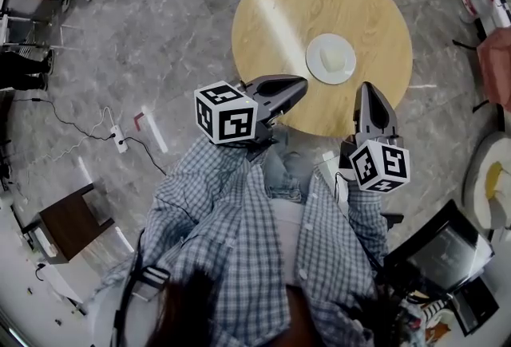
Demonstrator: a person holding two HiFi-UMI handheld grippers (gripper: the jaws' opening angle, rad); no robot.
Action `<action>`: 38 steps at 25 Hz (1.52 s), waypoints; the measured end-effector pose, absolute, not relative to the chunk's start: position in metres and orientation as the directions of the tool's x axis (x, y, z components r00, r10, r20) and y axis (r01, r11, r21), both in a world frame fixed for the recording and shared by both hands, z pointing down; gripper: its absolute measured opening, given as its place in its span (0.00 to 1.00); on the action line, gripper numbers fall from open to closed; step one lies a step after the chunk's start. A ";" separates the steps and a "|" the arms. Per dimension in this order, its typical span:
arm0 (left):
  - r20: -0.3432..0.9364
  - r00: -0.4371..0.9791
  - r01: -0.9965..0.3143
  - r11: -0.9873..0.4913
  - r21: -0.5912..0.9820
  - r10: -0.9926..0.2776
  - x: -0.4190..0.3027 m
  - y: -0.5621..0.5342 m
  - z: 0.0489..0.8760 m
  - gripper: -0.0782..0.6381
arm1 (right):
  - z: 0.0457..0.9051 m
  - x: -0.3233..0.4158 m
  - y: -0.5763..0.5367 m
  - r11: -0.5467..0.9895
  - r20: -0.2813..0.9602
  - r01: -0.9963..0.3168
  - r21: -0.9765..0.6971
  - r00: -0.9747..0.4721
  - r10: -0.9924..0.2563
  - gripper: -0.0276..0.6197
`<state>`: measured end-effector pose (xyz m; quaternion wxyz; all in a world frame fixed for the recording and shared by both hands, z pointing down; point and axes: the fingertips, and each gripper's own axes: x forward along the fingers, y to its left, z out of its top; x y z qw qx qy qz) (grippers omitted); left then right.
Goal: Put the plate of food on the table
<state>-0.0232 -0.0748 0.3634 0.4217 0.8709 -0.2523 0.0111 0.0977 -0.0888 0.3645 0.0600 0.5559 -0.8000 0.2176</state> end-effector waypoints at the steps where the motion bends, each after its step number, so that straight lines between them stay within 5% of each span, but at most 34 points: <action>1: 0.229 0.871 -0.450 -0.524 0.723 -0.434 -0.023 -0.069 0.361 0.12 | 0.364 0.098 -0.083 0.290 0.335 -0.914 -0.283 -0.378 -0.863 0.05; 38: 0.165 0.830 -0.506 -0.595 0.624 -0.533 0.033 0.060 0.312 0.12 | 0.317 0.138 0.054 0.389 0.194 -0.881 -0.268 -0.445 -0.874 0.05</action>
